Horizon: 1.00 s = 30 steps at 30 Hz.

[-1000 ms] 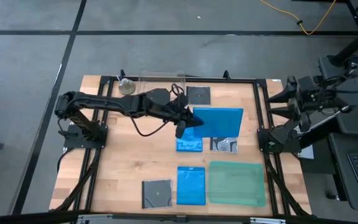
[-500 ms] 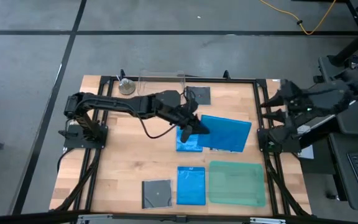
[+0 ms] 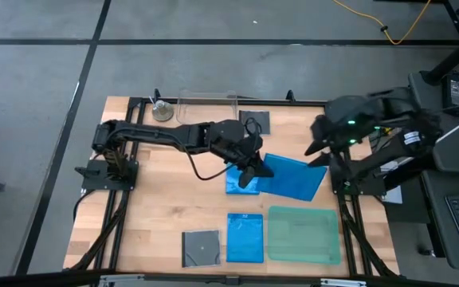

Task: Pick & place jewel cases by type
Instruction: Put the top left blue cd case into the green bin

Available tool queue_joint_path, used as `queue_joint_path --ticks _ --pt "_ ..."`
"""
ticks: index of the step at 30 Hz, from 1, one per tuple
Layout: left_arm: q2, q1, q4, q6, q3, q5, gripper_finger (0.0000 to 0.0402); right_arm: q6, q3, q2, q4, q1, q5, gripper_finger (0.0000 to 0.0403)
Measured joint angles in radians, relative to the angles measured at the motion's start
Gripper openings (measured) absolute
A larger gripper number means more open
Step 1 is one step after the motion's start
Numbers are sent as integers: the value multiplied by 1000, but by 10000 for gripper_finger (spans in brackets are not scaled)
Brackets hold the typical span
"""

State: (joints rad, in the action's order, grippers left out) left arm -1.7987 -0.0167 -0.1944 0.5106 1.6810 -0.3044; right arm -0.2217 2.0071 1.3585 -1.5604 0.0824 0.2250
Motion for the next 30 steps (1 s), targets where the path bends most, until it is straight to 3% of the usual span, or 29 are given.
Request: queue_joint_path --ticks 10,19,23,30 --pt "-1 -25 3 -9 0 49 19 161 -1 152 -2 -91 209 188" --pt "0 -34 -21 -9 0 65 20 203 -1 181 -12 -115 244 183" --pt "0 -32 -35 -9 0 78 29 203 -1 181 -12 -117 252 146" --pt "2 -22 -35 -12 0 77 39 196 -2 182 -17 -128 255 45"
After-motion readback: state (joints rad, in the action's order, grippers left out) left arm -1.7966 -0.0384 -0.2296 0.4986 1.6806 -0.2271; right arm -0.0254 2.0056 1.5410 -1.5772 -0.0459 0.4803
